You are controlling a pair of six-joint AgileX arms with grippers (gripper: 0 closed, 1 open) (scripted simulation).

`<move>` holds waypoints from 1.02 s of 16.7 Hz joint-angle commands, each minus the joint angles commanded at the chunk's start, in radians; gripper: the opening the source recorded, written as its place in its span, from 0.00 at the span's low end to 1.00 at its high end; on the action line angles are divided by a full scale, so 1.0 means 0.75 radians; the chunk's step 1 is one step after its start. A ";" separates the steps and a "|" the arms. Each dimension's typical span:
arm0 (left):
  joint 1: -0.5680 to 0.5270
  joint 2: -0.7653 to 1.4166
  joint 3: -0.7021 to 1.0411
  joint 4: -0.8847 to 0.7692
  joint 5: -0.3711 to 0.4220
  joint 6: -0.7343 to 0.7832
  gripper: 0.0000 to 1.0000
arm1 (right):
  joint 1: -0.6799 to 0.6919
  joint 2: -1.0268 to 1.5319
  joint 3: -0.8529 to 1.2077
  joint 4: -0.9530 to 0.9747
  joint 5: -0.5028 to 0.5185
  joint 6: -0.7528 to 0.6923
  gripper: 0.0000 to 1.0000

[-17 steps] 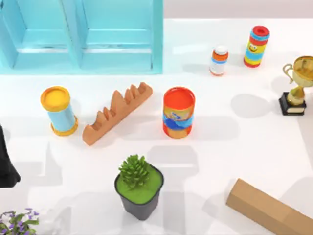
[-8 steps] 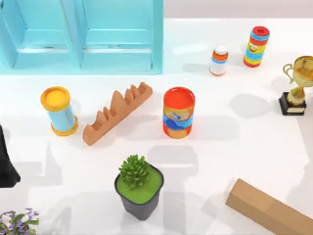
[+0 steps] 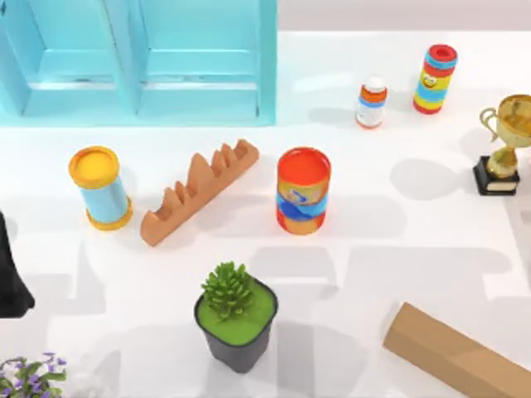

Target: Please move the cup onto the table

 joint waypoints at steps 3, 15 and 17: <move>0.000 0.000 0.000 0.000 0.000 0.000 1.00 | 0.003 0.000 0.004 -0.001 0.000 0.004 0.00; 0.000 0.000 0.000 0.000 0.000 0.000 1.00 | 0.711 0.090 0.099 -0.040 0.096 0.667 0.00; 0.000 0.000 0.000 0.000 0.000 0.000 1.00 | 0.915 0.109 0.124 -0.046 0.105 0.847 0.00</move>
